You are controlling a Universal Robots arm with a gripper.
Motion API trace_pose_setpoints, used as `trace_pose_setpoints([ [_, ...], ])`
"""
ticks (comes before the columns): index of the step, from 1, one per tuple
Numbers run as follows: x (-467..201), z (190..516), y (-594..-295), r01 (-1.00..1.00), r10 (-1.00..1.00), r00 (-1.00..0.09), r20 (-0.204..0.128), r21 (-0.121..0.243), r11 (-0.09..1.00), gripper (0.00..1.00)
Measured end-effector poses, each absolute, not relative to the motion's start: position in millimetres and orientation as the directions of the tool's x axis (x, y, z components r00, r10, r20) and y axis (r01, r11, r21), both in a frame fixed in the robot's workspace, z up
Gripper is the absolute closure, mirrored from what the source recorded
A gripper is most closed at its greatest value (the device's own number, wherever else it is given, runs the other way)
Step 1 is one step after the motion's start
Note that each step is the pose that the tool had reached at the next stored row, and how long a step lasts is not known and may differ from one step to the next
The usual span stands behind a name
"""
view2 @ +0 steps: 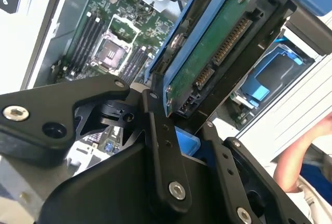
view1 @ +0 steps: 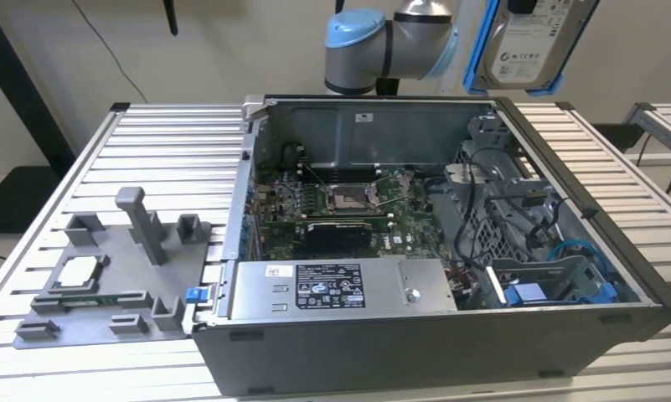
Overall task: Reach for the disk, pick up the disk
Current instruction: 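Pick up the disk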
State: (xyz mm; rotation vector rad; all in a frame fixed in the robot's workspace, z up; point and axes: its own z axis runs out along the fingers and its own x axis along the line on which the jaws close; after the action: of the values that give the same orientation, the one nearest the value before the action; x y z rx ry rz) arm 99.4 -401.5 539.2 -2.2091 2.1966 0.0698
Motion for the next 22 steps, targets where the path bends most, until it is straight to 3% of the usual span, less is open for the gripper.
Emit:
trace_pose_setpoints([
  [22,96.8,529.0,-424.6,-1.000,-0.999,-0.009,-0.050,0.013,0.008,1.00],
])
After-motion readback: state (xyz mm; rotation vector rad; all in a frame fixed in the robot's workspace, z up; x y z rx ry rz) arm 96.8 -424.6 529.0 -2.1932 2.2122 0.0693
